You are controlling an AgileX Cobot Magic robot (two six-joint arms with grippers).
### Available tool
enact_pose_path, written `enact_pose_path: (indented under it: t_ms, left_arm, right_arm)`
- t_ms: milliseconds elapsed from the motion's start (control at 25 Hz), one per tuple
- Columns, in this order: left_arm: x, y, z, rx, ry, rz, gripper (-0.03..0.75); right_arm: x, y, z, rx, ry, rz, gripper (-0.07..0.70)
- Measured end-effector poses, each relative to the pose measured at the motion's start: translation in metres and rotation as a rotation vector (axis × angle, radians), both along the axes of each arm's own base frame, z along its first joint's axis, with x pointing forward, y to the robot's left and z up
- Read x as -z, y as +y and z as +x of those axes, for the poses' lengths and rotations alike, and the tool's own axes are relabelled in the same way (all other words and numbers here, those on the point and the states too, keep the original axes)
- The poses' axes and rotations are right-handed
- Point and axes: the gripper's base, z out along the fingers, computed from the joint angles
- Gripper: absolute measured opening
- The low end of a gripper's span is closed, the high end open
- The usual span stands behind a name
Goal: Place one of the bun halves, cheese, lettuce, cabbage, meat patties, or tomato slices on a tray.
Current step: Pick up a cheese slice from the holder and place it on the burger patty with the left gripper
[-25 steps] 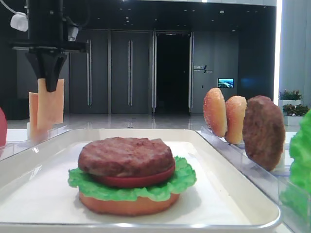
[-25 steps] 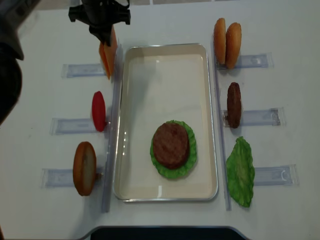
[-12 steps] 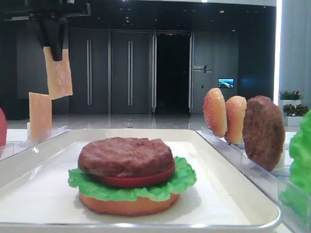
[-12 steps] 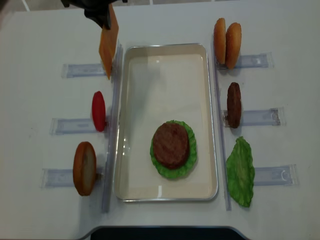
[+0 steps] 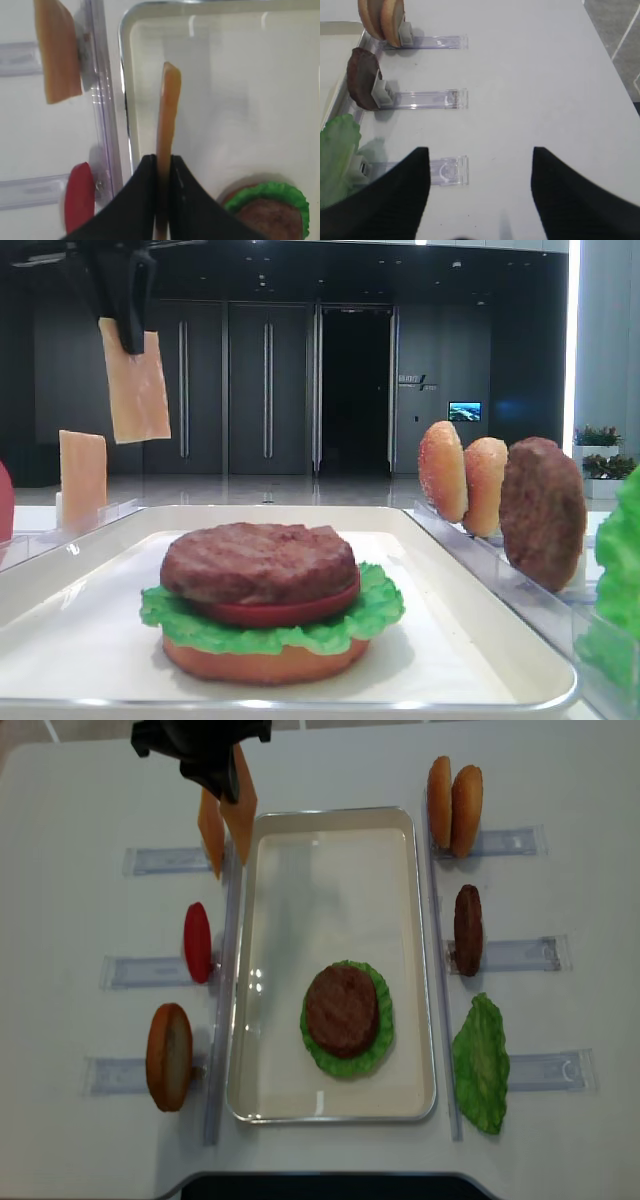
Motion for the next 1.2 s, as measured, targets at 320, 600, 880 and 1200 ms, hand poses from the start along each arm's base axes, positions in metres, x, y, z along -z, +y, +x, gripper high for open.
enact_pose_path:
  t_ms: [320, 600, 880, 1200]
  left_arm:
    - [0.016, -0.026, -0.033, 0.057, 0.054, -0.069, 0.031]
    - [0.020, -0.031, -0.072, 0.067, 0.042, -0.170, 0.031]
    - [0.007, -0.033, -0.102, 0.110, 0.000, -0.232, 0.031]
    - [0.025, -0.052, -0.121, 0.153, -0.002, -0.396, 0.031]
  right_arm:
    - [0.000, 0.000, 0.000, 0.000, 0.000, 0.000, 0.450]
    - [0.000, 0.000, 0.000, 0.000, 0.000, 0.000, 0.450]
    - [0.000, 0.000, 0.000, 0.000, 0.000, 0.000, 0.450]
    - [0.000, 0.000, 0.000, 0.000, 0.000, 0.000, 0.450]
